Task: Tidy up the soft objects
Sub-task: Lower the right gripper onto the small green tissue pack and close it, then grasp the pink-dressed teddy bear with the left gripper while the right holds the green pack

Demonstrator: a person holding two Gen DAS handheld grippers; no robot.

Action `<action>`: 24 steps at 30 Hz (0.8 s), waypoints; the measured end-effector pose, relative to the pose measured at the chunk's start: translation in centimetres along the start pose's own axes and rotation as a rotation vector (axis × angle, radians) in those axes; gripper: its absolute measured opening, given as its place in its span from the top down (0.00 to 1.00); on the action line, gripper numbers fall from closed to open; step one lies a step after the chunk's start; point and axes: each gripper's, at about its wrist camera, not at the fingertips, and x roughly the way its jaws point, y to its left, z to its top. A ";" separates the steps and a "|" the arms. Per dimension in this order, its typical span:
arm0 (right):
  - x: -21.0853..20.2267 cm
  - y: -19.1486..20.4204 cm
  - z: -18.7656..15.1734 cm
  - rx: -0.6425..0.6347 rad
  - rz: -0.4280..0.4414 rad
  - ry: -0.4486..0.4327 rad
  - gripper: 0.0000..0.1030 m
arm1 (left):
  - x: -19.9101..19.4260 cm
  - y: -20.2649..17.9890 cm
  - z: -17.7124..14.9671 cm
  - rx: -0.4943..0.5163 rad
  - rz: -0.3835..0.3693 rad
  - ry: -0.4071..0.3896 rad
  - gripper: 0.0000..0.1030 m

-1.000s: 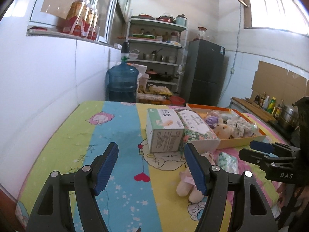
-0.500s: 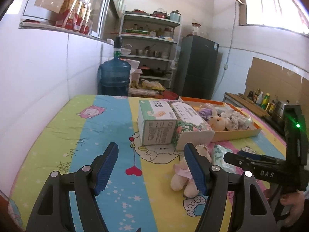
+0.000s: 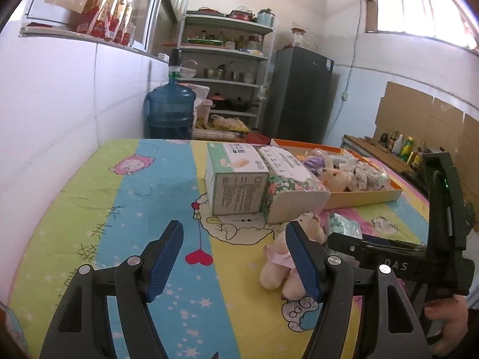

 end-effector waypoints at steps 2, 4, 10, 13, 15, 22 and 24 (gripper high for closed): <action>0.1 0.3 0.0 -0.012 -0.022 -0.002 0.31 | 0.1 0.0 -0.1 0.001 -0.003 0.004 0.30; 0.4 0.7 -0.1 -0.038 -0.052 0.001 0.31 | 0.3 -0.1 -0.2 0.005 -0.006 0.009 0.30; 0.0 1.3 -0.4 -0.114 -0.076 -0.008 0.40 | 1.5 -1.2 -0.4 0.046 -0.035 0.048 0.30; -0.9 0.7 -0.3 -0.116 -0.070 -0.025 0.43 | 2.6 -2.1 -0.5 0.086 -0.071 0.090 0.30; -1.6 0.0 -0.1 -0.105 -0.059 -0.043 0.43 | 3.4 -2.8 -0.5 0.119 -0.104 0.121 0.30; -3.5 -1.8 0.7 -0.090 -0.041 -0.102 0.43 | 6.4 -3.9 -0.1 0.167 -0.200 0.217 0.30; -3.5 -2.1 0.9 -0.084 -0.036 -0.104 0.43 | 6.9 -4.3 -0.1 0.176 -0.222 0.234 0.30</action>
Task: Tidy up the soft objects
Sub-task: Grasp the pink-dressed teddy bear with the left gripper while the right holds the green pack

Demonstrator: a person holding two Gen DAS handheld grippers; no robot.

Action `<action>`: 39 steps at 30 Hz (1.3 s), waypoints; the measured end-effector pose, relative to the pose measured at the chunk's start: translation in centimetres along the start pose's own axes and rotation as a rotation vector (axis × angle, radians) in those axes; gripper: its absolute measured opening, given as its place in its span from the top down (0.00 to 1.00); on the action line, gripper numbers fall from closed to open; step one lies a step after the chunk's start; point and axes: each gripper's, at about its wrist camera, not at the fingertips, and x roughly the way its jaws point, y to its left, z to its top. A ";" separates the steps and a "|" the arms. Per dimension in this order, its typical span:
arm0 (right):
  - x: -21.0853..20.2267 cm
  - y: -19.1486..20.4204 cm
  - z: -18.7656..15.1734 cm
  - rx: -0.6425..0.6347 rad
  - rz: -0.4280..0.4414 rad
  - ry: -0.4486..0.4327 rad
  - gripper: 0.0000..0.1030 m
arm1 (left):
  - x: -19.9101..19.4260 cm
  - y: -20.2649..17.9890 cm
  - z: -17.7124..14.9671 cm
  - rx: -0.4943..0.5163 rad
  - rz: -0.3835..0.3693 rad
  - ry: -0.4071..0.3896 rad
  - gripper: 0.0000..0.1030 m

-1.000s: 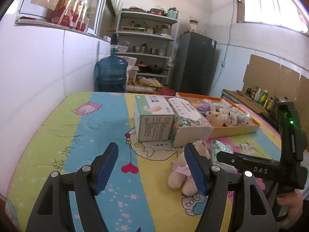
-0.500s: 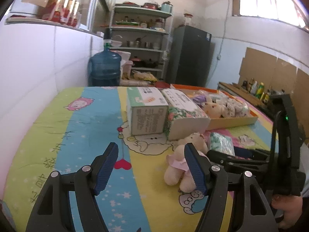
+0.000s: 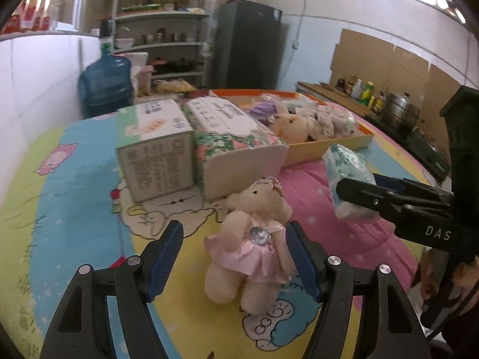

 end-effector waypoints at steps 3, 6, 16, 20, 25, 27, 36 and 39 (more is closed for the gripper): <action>0.1 -0.3 -0.1 0.012 0.010 0.005 0.43 | 0.6 -0.5 0.3 0.015 -0.019 0.014 0.30; 0.3 -0.5 -0.2 0.019 0.016 0.010 0.43 | 1.2 -1.0 0.4 0.026 -0.035 0.028 0.30; 0.7 -1.3 -0.5 0.043 0.020 0.022 0.43 | 2.5 -1.6 0.2 0.025 -0.036 0.057 0.30; 0.7 -1.5 -0.6 0.045 0.022 0.024 0.43 | 2.6 -1.4 0.0 0.009 -0.045 0.064 0.30; 0.9 -1.5 -0.7 0.045 0.024 0.029 0.43 | 2.7 -1.2 -0.4 0.006 -0.039 0.063 0.44; 0.9 -1.6 -0.8 0.046 0.025 0.029 0.43 | 2.5 -1.1 -0.5 0.002 -0.043 0.052 0.50; 0.4 -1.2 -0.8 0.039 0.027 0.012 0.43 | 1.5 -1.1 -0.9 0.003 -0.045 0.027 0.58; 0.0 -1.3 -0.7 0.038 0.028 0.002 0.43 | 0.7 -1.0 -1.0 -0.006 -0.052 0.005 0.59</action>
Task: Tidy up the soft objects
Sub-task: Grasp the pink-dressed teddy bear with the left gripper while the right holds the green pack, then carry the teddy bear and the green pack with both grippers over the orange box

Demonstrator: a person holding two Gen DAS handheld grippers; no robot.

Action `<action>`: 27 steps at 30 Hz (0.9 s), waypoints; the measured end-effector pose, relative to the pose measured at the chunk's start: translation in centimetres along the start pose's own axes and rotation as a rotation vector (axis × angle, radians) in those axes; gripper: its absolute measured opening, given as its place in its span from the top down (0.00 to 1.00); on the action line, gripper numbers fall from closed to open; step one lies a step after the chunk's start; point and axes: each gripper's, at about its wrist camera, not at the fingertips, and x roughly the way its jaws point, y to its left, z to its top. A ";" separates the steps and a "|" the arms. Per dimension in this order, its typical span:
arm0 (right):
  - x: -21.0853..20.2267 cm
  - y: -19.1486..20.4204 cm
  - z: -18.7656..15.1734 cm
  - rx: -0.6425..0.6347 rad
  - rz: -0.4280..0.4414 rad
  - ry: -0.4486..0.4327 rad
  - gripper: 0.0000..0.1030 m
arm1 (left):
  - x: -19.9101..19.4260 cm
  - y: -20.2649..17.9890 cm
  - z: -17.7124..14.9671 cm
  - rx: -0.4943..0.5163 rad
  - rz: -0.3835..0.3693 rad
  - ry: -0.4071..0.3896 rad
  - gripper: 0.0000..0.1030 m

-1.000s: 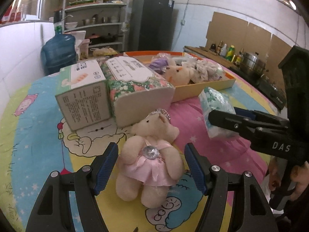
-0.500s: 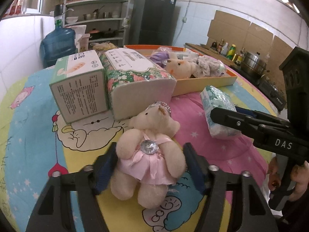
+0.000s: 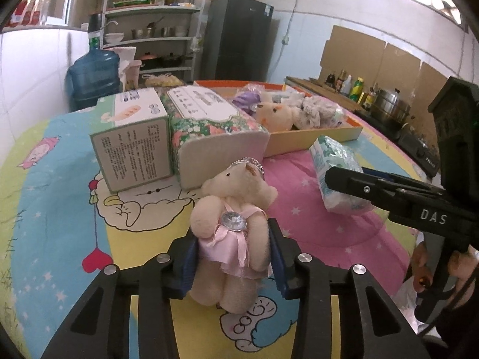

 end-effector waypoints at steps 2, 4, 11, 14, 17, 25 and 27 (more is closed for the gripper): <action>-0.3 0.0 0.1 0.000 0.001 -0.008 0.43 | -0.6 -0.1 0.0 -0.005 -0.006 -0.016 0.59; -0.6 0.0 0.2 0.000 0.002 -0.013 0.43 | -1.2 -0.2 0.2 -0.009 -0.011 -0.033 0.59; -1.9 -0.5 0.9 -0.004 -0.009 -0.049 0.43 | -3.8 -0.7 1.3 -0.025 -0.016 -0.112 0.59; -2.5 -1.0 1.4 -0.005 -0.018 -0.068 0.43 | -4.7 -1.1 2.2 -0.041 -0.014 -0.154 0.59; -3.2 -1.7 1.9 -0.011 -0.030 -0.090 0.43 | -5.2 -1.7 3.4 -0.048 -0.018 -0.179 0.58; -4.5 -4.6 4.0 -0.015 -0.049 -0.147 0.43 | -4.4 -4.2 6.3 -0.020 -0.019 -0.196 0.58; -4.7 -5.5 4.6 -0.014 -0.052 -0.161 0.43 | -3.8 -5.1 7.2 -0.015 -0.022 -0.198 0.58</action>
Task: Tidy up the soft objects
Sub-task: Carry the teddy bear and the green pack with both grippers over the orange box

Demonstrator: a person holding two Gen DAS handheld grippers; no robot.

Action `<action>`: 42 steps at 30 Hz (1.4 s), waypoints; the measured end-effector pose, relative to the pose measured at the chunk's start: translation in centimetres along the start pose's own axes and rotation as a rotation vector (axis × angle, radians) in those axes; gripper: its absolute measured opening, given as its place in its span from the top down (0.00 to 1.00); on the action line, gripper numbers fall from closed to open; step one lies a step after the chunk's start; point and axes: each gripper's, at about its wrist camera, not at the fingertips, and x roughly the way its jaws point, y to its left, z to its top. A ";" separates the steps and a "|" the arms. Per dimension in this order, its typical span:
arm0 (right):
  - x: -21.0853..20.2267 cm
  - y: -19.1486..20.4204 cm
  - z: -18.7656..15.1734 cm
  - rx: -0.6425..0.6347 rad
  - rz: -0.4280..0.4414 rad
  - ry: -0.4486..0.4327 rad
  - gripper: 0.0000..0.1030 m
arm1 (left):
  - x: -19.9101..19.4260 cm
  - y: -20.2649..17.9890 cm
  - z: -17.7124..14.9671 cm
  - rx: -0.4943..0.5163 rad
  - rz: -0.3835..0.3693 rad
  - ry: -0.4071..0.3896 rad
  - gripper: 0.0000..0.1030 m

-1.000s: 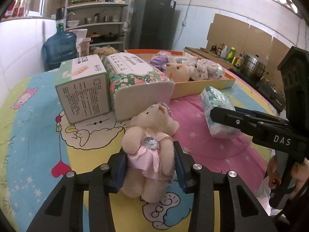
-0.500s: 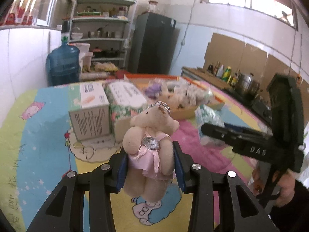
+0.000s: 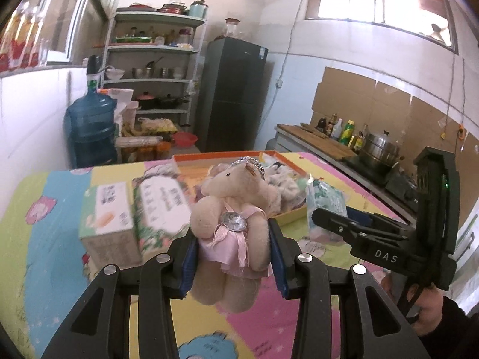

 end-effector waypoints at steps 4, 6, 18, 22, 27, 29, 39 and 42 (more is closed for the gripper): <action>0.1 -1.9 1.4 -0.007 -0.006 -0.018 0.43 | 1.6 -1.3 1.4 -0.007 -0.008 -0.001 0.58; 0.1 -2.9 2.1 -0.018 -0.007 -0.029 0.43 | 2.5 -1.8 2.1 -0.009 -0.007 -0.001 0.58; 1.9 -8.3 5.2 -0.056 0.027 -0.045 0.43 | 9.3 -4.9 5.3 -0.029 0.029 0.016 0.58; 3.2 -9.9 6.3 -0.050 0.059 -0.021 0.43 | 11.5 -5.8 5.7 -0.029 0.041 0.030 0.58; 4.8 -11.1 8.0 -0.089 0.064 -0.015 0.43 | 14.1 -6.5 6.6 -0.023 0.057 0.036 0.58; 5.3 -11.2 8.5 -0.112 0.064 -0.017 0.43 | 14.9 -6.6 7.0 -0.021 0.064 0.039 0.58; 9.8 -11.3 10.3 -0.128 0.107 0.029 0.43 | 18.5 -6.6 7.8 -0.034 0.102 0.062 0.58; 11.2 -11.6 9.9 -0.127 0.117 0.054 0.43 | 19.4 -6.5 7.8 -0.036 0.110 0.076 0.58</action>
